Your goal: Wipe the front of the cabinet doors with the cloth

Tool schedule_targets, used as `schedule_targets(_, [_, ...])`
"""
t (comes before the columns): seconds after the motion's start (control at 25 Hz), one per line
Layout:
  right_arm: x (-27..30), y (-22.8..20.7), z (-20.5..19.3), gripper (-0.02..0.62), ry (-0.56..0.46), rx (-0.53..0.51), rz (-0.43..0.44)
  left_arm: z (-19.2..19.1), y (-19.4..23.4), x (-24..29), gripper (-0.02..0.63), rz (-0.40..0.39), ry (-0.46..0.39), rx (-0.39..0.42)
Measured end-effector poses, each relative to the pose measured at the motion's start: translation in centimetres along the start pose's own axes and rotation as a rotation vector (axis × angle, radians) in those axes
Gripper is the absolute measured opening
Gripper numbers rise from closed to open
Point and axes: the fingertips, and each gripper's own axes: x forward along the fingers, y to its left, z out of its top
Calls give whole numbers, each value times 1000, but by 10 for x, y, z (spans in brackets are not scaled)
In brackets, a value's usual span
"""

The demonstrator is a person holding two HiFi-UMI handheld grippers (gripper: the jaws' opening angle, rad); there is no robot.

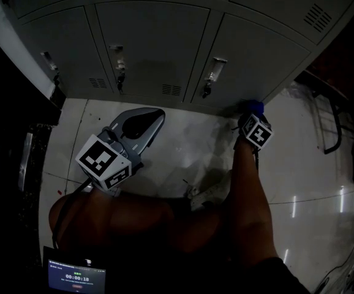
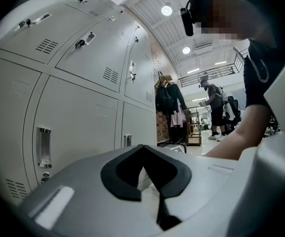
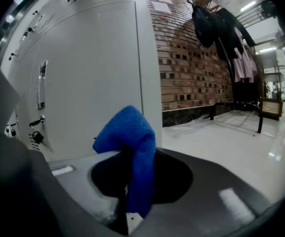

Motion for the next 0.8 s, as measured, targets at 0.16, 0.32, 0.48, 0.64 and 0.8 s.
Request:
schedule_targets(0.16, [-5,-15,7,74,-18,61,-23,-1,2,0,6,5,-1,-2])
schedule_targets(0.32, [-15,-4,18,74,-43,123,8,2,3,0,6,8,-10,0])
schedule_targets(0.48, [-30,23,48,74,-106,71,83,5,4,-1,6,10,-19,1])
schedule_targets(0.64, [-59,66,95,74,-216,-53,184,11,5,-2,6,12,-31,3])
schedule_targets(0.8, [-92,113,132,74,-320,-167,301,15,6,-3,6,13,-42,4])
